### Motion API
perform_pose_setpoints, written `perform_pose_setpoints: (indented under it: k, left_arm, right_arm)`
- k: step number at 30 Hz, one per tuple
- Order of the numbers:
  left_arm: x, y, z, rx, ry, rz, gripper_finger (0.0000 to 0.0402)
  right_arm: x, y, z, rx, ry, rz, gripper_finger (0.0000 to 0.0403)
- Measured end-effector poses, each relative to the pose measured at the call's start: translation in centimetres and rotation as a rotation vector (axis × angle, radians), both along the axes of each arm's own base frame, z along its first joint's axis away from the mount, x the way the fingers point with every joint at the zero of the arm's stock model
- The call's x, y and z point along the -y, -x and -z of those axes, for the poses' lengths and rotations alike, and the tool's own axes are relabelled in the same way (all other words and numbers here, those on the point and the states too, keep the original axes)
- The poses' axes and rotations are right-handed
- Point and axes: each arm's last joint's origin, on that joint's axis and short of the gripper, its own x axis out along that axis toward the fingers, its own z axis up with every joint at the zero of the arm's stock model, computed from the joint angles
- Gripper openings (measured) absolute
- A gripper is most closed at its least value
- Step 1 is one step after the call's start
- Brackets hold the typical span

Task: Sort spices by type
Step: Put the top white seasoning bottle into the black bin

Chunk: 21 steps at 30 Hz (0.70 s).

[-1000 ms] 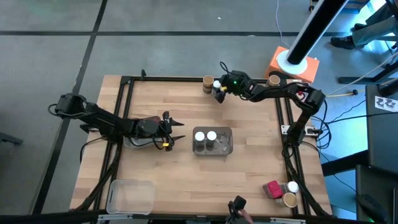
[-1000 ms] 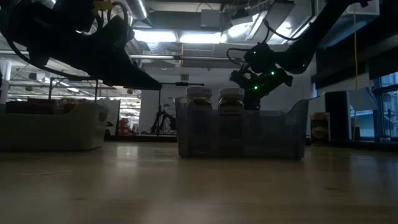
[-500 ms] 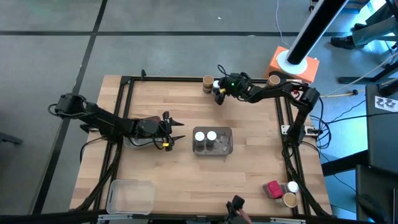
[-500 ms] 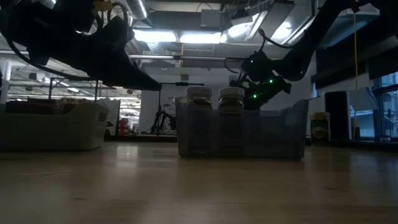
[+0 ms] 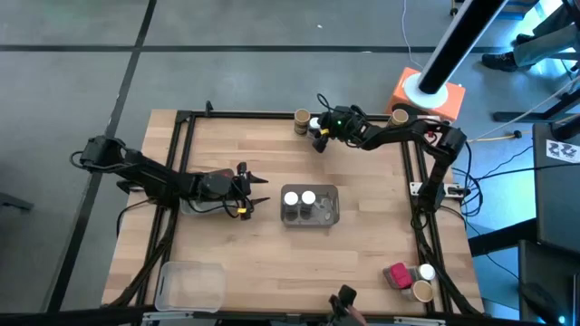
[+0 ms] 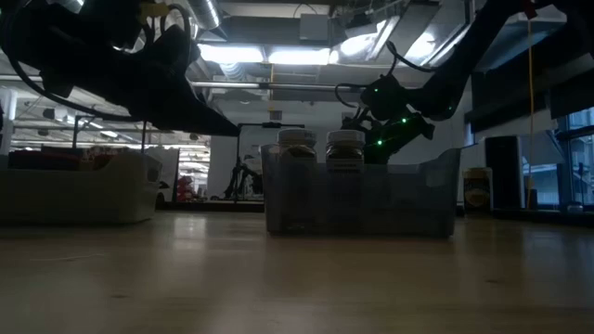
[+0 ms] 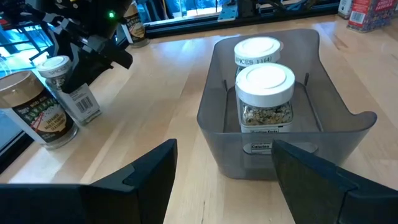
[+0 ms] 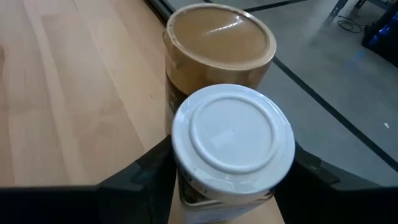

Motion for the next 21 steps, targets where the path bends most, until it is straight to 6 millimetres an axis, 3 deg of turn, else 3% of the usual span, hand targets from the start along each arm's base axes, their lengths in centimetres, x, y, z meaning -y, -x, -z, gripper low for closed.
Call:
perform_pose_setpoints:
  k: [10, 21]
  left_arm:
    - [0.0, 0.0, 0.0, -0.003, -0.001, 0.000, 0.0249]
    - [0.0, 0.0, 0.0, -0.002, 0.000, -0.001, 0.0249]
  right_arm:
    - [-1.0, 1.3, -3.4, -0.012, -0.003, -0.004, 0.0213]
    - [-5.5, 2.8, -8.9, -0.011, 0.022, -0.069, 0.0212]
